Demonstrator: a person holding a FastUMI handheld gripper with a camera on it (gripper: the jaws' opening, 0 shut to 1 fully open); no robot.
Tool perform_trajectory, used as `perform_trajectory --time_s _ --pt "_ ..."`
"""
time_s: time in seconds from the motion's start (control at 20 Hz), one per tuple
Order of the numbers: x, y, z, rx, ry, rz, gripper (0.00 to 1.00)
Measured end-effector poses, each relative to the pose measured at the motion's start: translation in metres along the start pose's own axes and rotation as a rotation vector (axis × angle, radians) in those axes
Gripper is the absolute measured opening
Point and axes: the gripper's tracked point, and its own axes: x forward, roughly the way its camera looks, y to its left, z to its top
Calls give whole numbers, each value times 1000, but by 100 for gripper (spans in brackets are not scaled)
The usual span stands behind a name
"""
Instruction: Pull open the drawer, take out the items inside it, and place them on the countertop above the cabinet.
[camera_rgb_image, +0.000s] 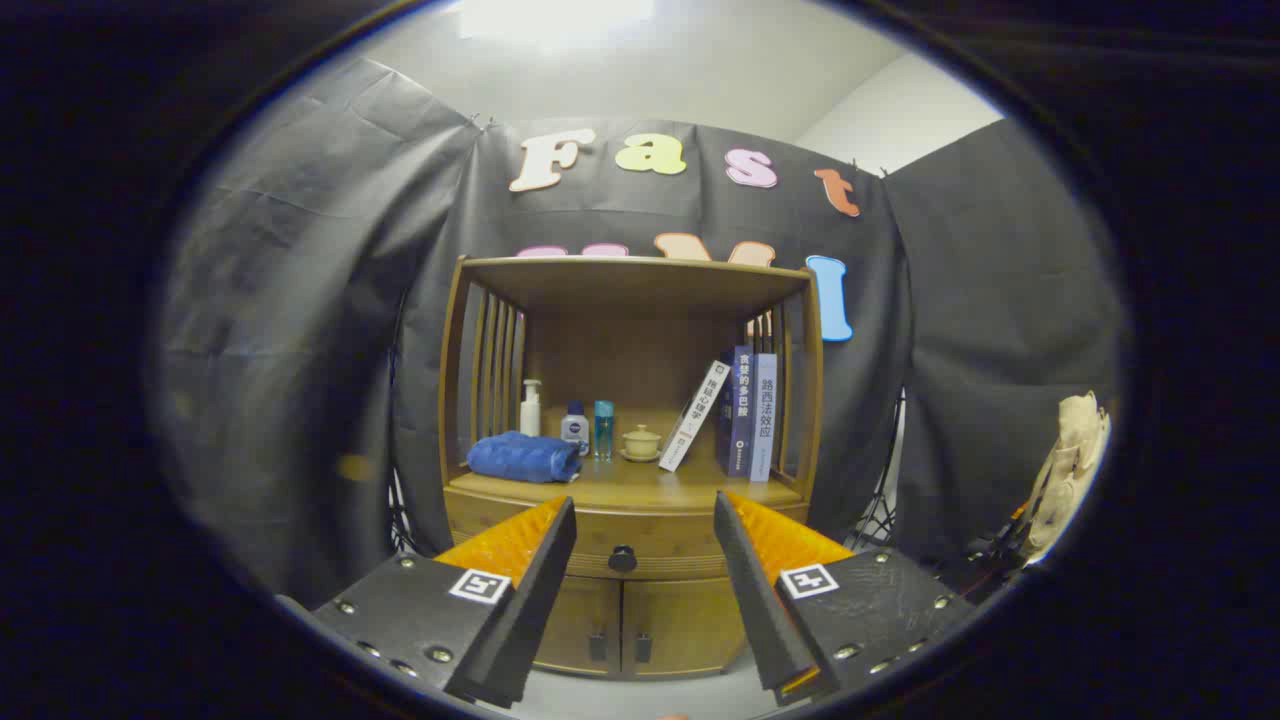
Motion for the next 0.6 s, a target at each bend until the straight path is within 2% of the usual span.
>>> perform_trajectory --time_s 0.6 --pt "9 4 -1 7 -5 13 83"
